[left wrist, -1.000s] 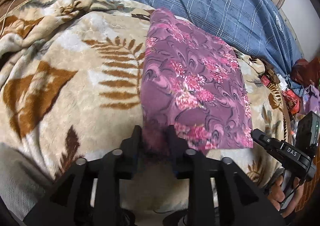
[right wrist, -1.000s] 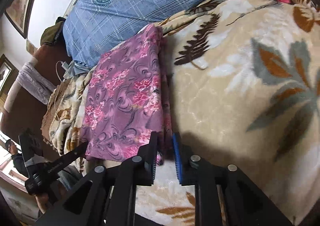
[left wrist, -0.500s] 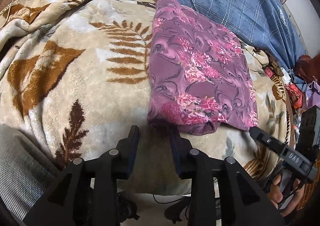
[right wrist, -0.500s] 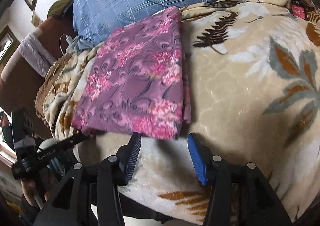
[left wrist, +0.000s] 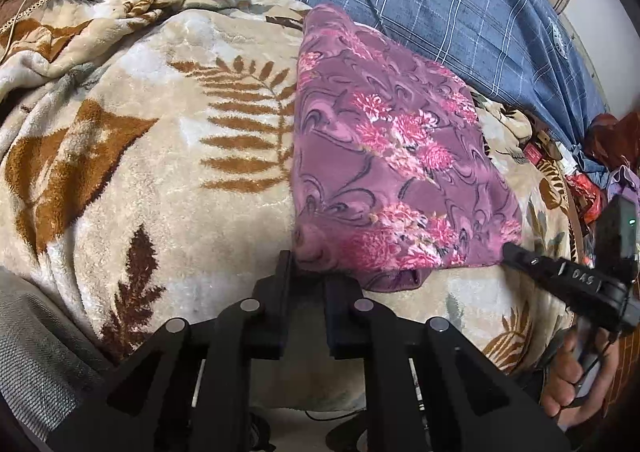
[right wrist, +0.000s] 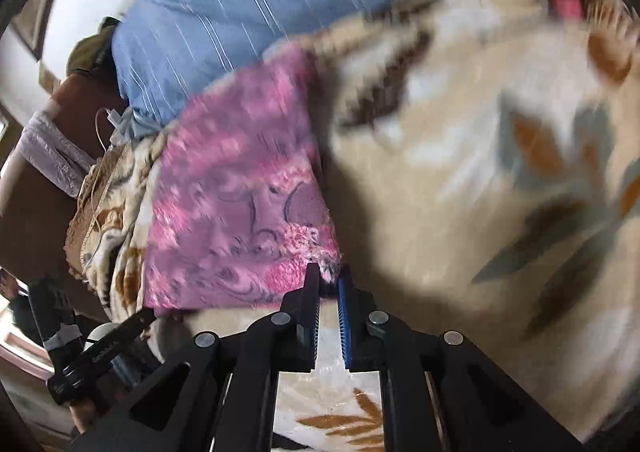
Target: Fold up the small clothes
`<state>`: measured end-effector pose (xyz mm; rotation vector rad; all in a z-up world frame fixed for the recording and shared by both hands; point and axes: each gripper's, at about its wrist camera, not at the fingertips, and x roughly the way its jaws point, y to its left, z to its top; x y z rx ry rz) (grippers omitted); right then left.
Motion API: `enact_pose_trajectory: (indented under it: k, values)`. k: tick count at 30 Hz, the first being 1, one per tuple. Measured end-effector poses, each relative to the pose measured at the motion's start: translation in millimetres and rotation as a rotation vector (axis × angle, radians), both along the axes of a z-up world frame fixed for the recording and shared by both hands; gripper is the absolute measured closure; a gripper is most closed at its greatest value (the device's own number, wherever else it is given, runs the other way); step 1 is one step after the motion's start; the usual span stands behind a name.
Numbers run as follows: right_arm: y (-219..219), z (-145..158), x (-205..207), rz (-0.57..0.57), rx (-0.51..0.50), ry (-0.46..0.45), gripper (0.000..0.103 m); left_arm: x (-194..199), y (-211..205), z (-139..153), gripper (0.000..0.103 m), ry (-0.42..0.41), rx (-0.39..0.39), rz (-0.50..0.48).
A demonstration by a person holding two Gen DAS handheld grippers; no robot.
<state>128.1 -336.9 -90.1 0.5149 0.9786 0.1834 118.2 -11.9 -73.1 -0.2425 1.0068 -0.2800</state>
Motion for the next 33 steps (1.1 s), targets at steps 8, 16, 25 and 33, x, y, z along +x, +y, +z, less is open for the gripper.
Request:
enact_pose_trajectory:
  k: [8, 16, 25, 33]
  values:
    - [-28, 14, -18, -0.073, 0.158, -0.112, 0.044, -2, 9, 4, 0.077, -0.002, -0.049, 0.034]
    - [-15, -20, 14, -0.040, 0.229, -0.001, 0.091, 7, 4, 1, 0.097, -0.019, -0.044, 0.035]
    - [-6, -17, -14, -0.019, 0.124, 0.066, 0.096, -1, 13, 3, 0.097, -0.005, -0.023, 0.043]
    - [-18, -13, -7, -0.074, 0.194, -0.015, 0.059, -6, 5, -4, 0.093, 0.004, 0.038, 0.053]
